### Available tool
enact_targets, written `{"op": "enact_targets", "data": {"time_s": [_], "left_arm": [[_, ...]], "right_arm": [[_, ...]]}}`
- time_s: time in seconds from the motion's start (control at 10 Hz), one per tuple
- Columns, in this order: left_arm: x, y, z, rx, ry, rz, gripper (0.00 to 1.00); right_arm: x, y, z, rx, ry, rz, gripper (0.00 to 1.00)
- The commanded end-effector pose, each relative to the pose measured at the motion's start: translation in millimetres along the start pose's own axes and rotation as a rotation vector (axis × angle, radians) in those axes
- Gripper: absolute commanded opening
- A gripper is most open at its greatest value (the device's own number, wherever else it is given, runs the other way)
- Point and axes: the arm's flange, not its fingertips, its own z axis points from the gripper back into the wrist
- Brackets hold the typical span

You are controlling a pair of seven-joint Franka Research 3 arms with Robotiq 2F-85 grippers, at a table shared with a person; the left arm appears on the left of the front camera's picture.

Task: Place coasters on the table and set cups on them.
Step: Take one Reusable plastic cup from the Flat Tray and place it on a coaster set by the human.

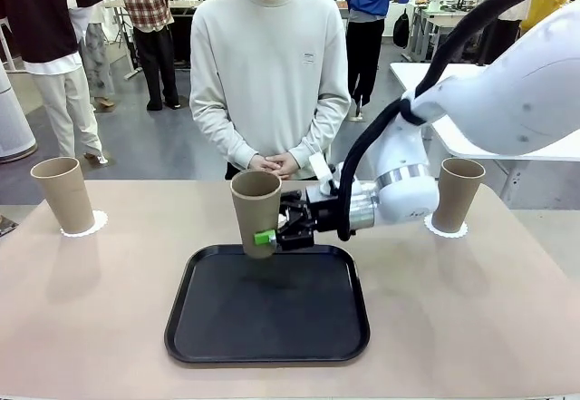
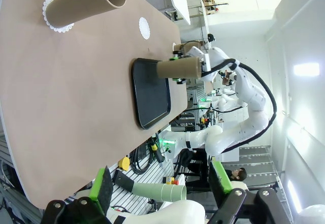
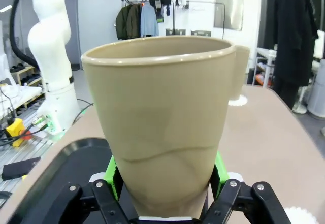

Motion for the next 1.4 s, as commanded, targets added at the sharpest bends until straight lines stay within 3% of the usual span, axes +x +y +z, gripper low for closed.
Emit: {"op": "enact_targets", "data": {"time_s": [0.0, 0.2, 0.8, 1.1, 1.3], "left_arm": [[-1, -3, 2, -0.002, -0.004, 0.014, 1.0], [-1, -3, 2, -0.002, -0.004, 0.014, 1.0], [-1, -3, 2, -0.002, -0.004, 0.014, 1.0], [-1, -3, 2, -0.002, -0.004, 0.014, 1.0], [-1, -3, 2, -0.002, -0.004, 0.014, 1.0]], "right_arm": [[51, 10, 15, -0.052, 0.026, 0.022, 0.16], [64, -10, 28, -0.09, 0.039, -0.003, 0.16], [38, -129, 61, -0.164, 0.074, -0.049, 0.16], [29, -148, 62, -0.182, 0.053, -0.081, 0.16], [29, -133, 67, -0.182, 0.058, -0.047, 0.16]]}}
